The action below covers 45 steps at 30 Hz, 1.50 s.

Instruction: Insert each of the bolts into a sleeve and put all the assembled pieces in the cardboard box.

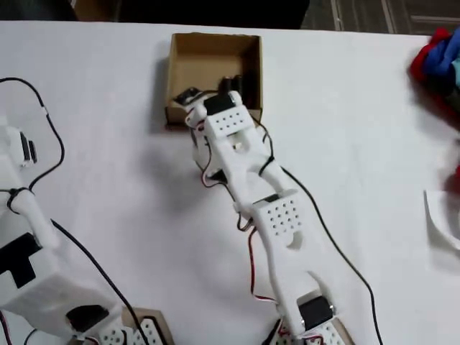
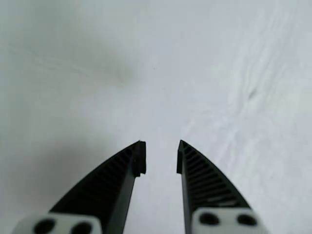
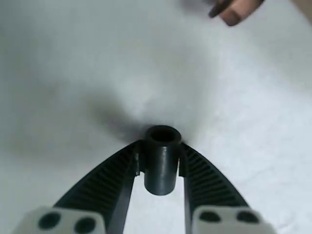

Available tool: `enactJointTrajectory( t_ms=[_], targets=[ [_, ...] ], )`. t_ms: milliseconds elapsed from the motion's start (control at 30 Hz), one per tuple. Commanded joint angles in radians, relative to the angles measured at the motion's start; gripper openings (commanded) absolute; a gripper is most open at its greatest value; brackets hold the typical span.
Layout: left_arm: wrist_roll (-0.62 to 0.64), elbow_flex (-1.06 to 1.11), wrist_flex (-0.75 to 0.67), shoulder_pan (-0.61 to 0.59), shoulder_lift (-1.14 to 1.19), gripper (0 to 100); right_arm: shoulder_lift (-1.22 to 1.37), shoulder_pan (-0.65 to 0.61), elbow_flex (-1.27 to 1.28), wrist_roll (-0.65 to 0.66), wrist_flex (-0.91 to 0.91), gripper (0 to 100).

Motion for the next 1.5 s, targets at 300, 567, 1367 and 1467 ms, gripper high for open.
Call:
enactJointTrajectory(
  t_ms=[300,567,1367,1467],
  targets=[
    [-0.006,0.067,-0.014,0.152,-0.061,13,-0.171,0.102,0.002,-0.011,0.002,2.4],
    [-0.199,0.081,-0.063,0.539,-0.06,13,-0.492,0.311,0.176,-0.003,0.044,2.4],
    [-0.278,-0.463,0.006,0.899,0.491,13,-1.001,0.47,1.551,-0.1,-0.943,2.4],
    [-0.278,-0.564,0.048,0.899,0.542,13,-1.003,0.464,1.55,-0.101,-0.951,2.4]
  ],
)
